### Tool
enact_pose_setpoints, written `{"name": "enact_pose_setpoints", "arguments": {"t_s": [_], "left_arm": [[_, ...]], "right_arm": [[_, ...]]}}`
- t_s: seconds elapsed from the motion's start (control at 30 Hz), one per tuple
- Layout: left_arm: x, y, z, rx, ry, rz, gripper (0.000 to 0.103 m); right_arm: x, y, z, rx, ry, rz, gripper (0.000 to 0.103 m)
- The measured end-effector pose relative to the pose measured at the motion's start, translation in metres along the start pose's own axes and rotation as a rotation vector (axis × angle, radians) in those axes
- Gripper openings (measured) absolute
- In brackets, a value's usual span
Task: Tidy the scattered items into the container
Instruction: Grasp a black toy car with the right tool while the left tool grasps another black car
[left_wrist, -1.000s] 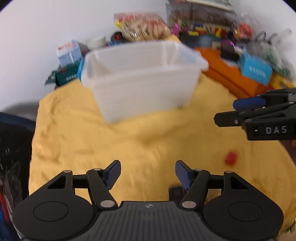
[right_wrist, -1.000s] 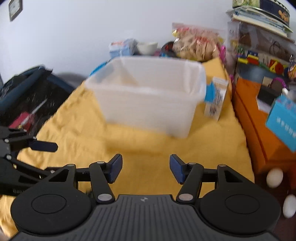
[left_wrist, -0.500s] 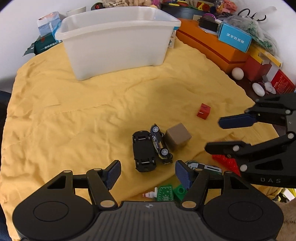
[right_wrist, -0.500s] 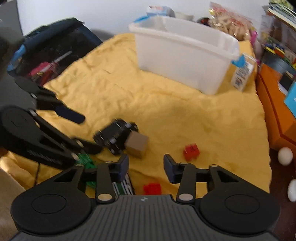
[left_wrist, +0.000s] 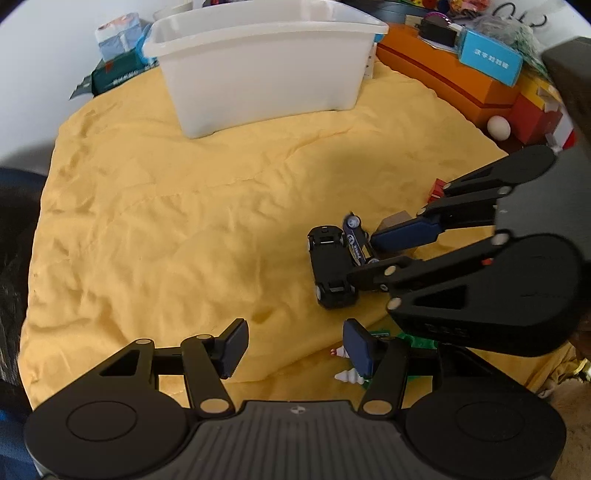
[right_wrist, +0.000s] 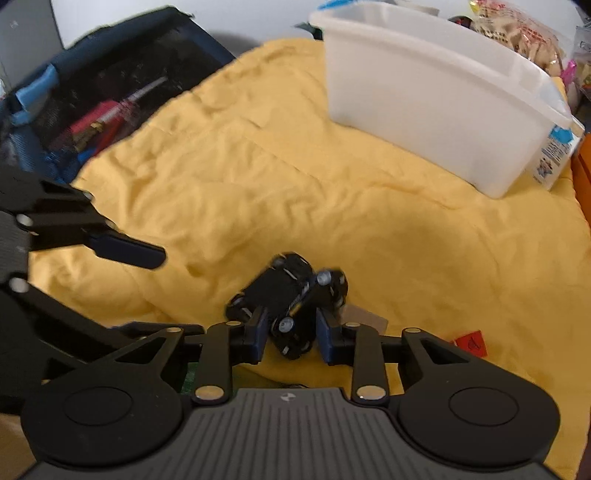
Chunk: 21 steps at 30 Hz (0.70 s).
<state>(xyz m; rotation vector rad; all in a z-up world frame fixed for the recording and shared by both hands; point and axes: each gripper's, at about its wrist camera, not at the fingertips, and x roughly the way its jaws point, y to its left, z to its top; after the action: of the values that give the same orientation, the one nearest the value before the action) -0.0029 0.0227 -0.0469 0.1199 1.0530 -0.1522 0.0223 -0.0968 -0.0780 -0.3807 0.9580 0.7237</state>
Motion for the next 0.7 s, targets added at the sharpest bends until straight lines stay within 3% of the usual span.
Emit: {"name": "enact_pose_setpoints", "arguments": {"t_s": [0.1,0.37,0.43,0.47,0.7], "left_arm": [[0.0,-0.004,0.003,0.024,-0.018,-0.003,0.061],[0.019,-0.019,0.03,0.08,-0.046,-0.004,0.06],[0.032,-0.022,0.035,0.089,-0.018,0.0,0.05],[0.037,-0.022,0.036,0.084,0.002,-0.006,0.033],[0.035,-0.004,0.036,0.03,0.001,-0.047,0.033]], "right_arm": [[-0.004,-0.005,-0.005,-0.001,-0.002,-0.03,0.017],[-0.028,-0.039,-0.011,0.149,-0.046,-0.072,0.016],[-0.034,-0.047,-0.012,0.171,-0.056,-0.091,0.016],[-0.036,-0.05,-0.012,0.179,-0.061,-0.099,0.016],[-0.041,-0.062,-0.01,0.2,-0.091,-0.124,0.016]]}}
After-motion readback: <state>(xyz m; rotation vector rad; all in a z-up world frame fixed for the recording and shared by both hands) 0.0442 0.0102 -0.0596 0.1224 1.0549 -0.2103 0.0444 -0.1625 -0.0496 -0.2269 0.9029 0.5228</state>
